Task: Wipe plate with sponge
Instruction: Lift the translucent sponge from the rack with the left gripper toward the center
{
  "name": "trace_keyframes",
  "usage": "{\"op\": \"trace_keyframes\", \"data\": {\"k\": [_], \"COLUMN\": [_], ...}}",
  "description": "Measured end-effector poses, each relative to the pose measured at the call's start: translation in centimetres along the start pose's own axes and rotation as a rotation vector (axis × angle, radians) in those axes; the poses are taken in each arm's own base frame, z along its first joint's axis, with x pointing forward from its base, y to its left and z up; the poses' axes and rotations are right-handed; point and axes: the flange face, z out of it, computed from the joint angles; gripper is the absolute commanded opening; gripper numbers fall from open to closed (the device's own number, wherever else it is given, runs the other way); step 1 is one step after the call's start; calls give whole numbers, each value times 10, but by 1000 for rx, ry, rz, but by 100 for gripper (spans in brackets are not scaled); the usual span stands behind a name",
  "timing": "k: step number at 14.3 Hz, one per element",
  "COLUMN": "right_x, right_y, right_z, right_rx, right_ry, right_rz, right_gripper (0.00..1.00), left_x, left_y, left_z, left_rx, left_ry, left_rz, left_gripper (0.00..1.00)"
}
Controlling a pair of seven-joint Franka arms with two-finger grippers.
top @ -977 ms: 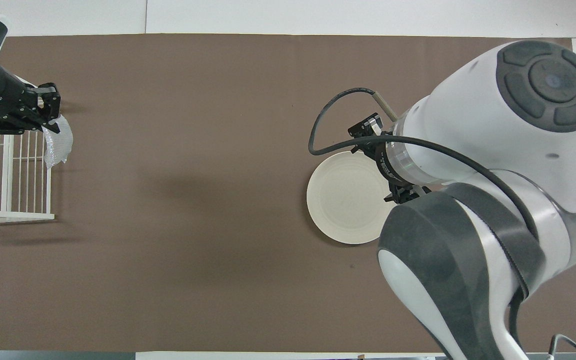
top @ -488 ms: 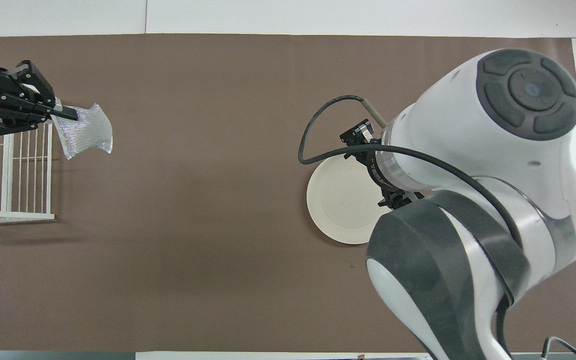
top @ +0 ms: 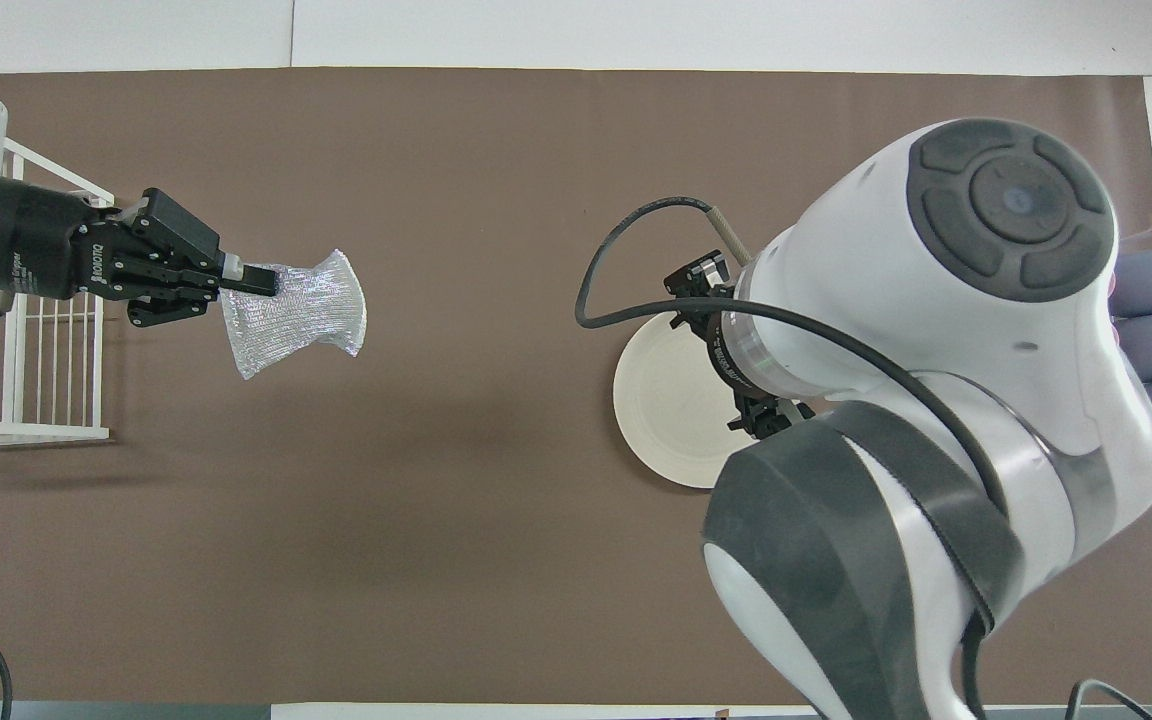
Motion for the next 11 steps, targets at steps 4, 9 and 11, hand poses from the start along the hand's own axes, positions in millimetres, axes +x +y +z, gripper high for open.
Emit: {"op": "trace_keyframes", "data": {"k": [4, 9, 11], "right_x": [-31, -77, -96], "right_y": [-3, -10, -11], "right_z": [0, 4, 10], "right_rx": [31, 95, 96], "right_ry": [-11, -84, -93], "right_rz": [53, 190, 217], "right_gripper": [100, 100, 100], "left_x": [-14, -21, -29], "left_y": [-21, -41, -43], "left_z": [53, 106, 126], "left_rx": [-173, -297, -333], "left_ry": [-47, -120, -140], "left_rz": [33, 78, 93], "left_gripper": [0, 0, 0]}}
